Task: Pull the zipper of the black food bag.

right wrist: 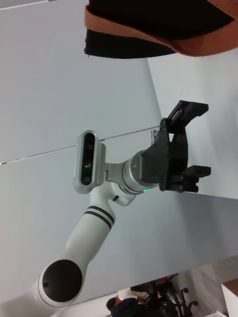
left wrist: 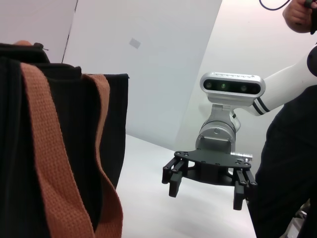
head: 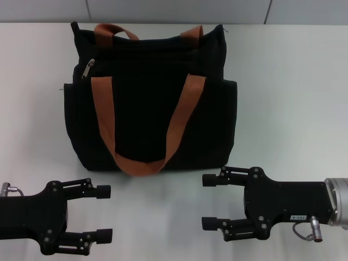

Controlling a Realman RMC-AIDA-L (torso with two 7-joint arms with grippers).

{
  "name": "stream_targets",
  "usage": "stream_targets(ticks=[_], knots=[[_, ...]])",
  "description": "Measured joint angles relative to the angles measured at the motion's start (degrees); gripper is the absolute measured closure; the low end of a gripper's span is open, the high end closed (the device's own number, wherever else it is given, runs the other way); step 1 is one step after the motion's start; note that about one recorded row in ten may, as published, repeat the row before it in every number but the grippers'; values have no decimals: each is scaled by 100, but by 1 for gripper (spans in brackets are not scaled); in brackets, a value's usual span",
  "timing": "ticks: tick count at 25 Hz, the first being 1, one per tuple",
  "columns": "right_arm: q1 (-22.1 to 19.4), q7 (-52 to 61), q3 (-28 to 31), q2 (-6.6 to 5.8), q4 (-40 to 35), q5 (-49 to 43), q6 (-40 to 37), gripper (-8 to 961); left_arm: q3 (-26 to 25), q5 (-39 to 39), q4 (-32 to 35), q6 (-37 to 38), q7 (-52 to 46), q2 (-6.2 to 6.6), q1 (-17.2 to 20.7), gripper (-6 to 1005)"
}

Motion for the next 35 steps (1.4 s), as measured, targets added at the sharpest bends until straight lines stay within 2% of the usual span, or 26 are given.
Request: stream_targets(ticks=[12,17,18,19,20,21,24,25,26,28,30,31,33,34,35], knots=[[32,0,0,1,-9,0,26,171,-7,-4,0,29,0,-17,-12,184],[53,0,12,1,4,0,73,172,-160,-38,2,230,40,-36,-26,190],[50,0,20,1,9,0,75,173,-387,-44,39,509,69,-68,-29,191],[48,0,31,1,15,0,78,173,-387,-44,39,509,69,-68,-29,192],[45,0,53,1,17,0,83,173,-944,-63,84,811,93,-163,-58,193],[45,0,53,1,17,0,83,173,-1232,-97,104,841,136,-234,-63,194],[38,0,68,1,17,0,86,174,-1232,-97,104,841,136,-234,-63,198],[32,0,69,1,18,-1,88,174,-2124,-437,153,862,317,-472,-42,199],[26,0,69,1,18,0,88,174,-2724,-885,118,859,334,-555,-1,200],[23,0,70,1,18,0,88,173,-2835,-984,107,854,334,-564,5,202],[19,0,71,1,18,0,77,173,-3327,-1267,57,724,338,-574,28,205],[19,0,71,1,18,0,77,173,-3543,-1276,93,421,351,-513,35,206],[17,0,76,1,18,0,61,173,-3543,-1276,93,421,351,-513,35,208],[17,0,78,1,18,0,56,173,-3549,-1106,143,-85,352,-349,7,209],[17,1,81,1,18,0,52,173,-3522,-901,149,-375,353,-244,-41,210]])
